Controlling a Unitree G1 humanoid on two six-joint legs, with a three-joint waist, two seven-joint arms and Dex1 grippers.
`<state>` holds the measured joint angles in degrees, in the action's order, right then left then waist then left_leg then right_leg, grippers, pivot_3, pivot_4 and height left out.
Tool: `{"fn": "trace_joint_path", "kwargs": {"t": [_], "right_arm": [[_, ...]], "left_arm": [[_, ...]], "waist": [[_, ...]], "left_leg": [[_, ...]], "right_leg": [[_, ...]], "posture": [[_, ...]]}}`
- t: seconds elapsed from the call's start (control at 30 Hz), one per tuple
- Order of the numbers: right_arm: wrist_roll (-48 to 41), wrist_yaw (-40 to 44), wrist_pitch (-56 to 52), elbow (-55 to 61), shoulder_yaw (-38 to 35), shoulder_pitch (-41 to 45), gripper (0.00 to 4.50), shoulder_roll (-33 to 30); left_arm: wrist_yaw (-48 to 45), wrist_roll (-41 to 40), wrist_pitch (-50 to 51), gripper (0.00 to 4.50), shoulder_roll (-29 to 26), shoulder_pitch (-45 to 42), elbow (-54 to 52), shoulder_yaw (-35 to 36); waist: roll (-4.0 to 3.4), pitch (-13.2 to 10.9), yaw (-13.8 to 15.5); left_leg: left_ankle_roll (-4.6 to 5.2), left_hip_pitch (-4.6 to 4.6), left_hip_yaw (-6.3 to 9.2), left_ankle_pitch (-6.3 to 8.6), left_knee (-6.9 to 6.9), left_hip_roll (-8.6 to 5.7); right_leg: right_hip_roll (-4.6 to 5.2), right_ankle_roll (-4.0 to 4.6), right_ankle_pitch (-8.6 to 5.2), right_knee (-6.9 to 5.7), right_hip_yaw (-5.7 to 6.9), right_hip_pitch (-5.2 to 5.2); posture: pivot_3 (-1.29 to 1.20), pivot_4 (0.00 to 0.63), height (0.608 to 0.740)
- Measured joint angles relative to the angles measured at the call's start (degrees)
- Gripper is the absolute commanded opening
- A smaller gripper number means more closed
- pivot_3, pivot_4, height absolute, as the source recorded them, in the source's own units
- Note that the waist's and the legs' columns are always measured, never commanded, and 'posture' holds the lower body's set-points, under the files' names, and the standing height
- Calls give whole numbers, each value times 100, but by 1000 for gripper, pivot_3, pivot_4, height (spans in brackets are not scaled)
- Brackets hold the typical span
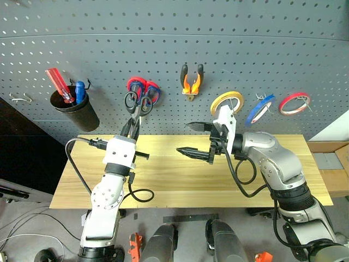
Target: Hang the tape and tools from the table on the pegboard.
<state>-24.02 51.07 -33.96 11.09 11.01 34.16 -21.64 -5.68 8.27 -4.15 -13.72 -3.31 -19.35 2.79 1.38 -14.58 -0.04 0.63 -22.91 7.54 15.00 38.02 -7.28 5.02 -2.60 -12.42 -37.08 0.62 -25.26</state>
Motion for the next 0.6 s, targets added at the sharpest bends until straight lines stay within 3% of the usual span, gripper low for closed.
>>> {"fn": "trace_joint_path", "kwargs": {"t": [0.33, 0.6], "right_arm": [[23, -48, -23, 2, 42, 2, 4500, -19], [28, -135, -36, 2, 60, 53, 4500, -25]], "left_arm": [[233, -101, 426, 120, 193, -424, 541, 151], [362, -367, 1060, 120, 507, -1242, 1233, 186]], "waist": [[0, 0, 0], [2, 6, -15]], "left_leg": [[0, 0, 0, 0, 3, 0], [-1, 6, -5, -1, 7, 0]], "right_leg": [[0, 0, 1, -3, 1, 0], [-2, 0, 1, -11, 1, 0]], "posture": [[-16, 222, 740], [-25, 221, 740]]}}
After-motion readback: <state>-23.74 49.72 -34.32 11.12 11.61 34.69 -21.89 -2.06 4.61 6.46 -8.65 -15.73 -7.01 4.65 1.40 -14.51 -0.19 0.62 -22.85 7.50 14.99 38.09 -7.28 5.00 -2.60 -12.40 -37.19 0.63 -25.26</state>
